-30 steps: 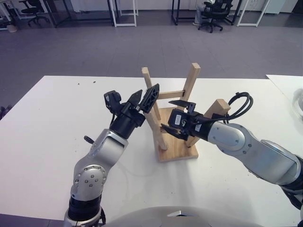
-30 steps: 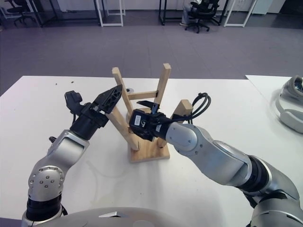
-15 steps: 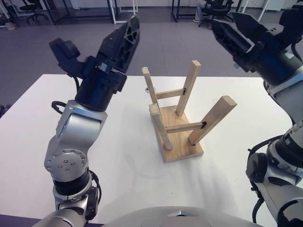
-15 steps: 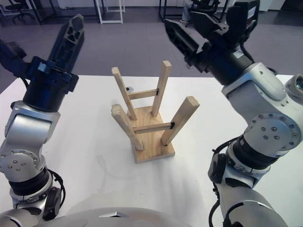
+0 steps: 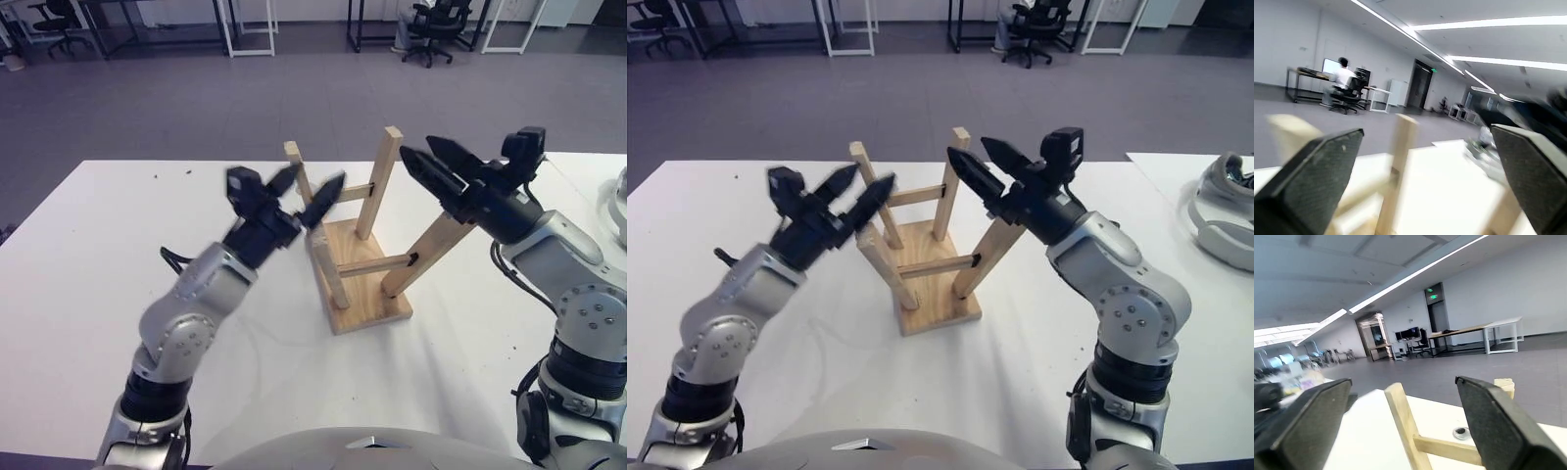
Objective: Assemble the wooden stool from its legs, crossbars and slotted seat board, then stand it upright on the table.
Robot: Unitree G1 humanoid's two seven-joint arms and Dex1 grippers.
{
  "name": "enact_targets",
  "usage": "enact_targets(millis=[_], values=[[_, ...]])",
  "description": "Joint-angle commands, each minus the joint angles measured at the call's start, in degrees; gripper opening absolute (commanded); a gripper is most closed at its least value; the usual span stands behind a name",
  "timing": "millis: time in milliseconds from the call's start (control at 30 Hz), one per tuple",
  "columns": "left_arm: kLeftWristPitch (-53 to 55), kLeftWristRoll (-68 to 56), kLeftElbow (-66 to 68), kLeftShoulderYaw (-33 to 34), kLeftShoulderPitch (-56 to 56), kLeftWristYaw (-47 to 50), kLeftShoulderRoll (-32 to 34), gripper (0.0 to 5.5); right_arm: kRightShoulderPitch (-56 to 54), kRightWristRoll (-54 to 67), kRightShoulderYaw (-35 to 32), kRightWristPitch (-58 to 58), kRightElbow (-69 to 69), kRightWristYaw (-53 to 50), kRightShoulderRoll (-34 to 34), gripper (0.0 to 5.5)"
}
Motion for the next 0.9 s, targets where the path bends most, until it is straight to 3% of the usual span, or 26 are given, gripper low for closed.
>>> enact_targets(millis=[33, 133, 267, 333, 467, 600, 667, 733, 867, 900], values=[[-0.8, -8.9, -2.7, 11.2, -0.6, 6.8, 1.6, 4.78, 1.2, 2.3, -8.0, -3.4, 7.3, -5.5, -1.3, 3.95], [4.3, -2.1, -7.3, 8.4, 10.9, 11.5, 3.4, 4.78, 14.2, -6.4, -2.0, -3.1, 0.6, -7.1, -1.3, 3.95], [11.5, 13.0, -16.4, -7.5, 24.5, 16.6, 4.0, 4.78, 28.0, -14.5, 4.9, -4.1, -12.8, -13.6, 2.7, 3.95], [15.2, 16.9, -19.3, -12.1, 21.2, 21.3, 1.6, 4.78, 25.8, -18.5, 9.8, -2.3, -18.9, -17.2, 1.2, 3.95], [24.8, 16.8, -23.4, -11.6, 13.4, 30.3, -1.4, 4.78, 14.5, -25.2, 21.6, 8.1, -26.4, -19.7, -6.7, 3.95], [31.4, 21.3, -23.6, -17.1, 13.9, 33.6, -4.1, 4.78, 4.8, -29.1, 30.0, 13.6, -26.8, -15.4, -11.3, 3.95], [32.5, 22.9, -23.8, -18.4, 14.7, 33.1, -5.1, 4.78, 3.8, -30.2, 30.6, 14.6, -26.9, -14.7, -11.2, 3.95], [28.5, 27.1, -22.6, -15.8, 20.7, 26.1, 1.1, 4.78, 8.1, -31.7, 26.6, 14.0, -25.1, -14.3, -11.5, 3.95], [20.7, 31.3, -17.5, -4.9, 24.6, 13.0, 9.9, 4.78, 13.2, -31.4, 17.7, 12.1, -20.5, -14.0, -6.6, 3.95], [17.8, 31.8, -13.6, -0.2, 21.0, 8.2, 13.0, 4.78, 11.0, -30.7, 14.4, 10.4, -17.1, -13.4, -5.1, 3.95]])
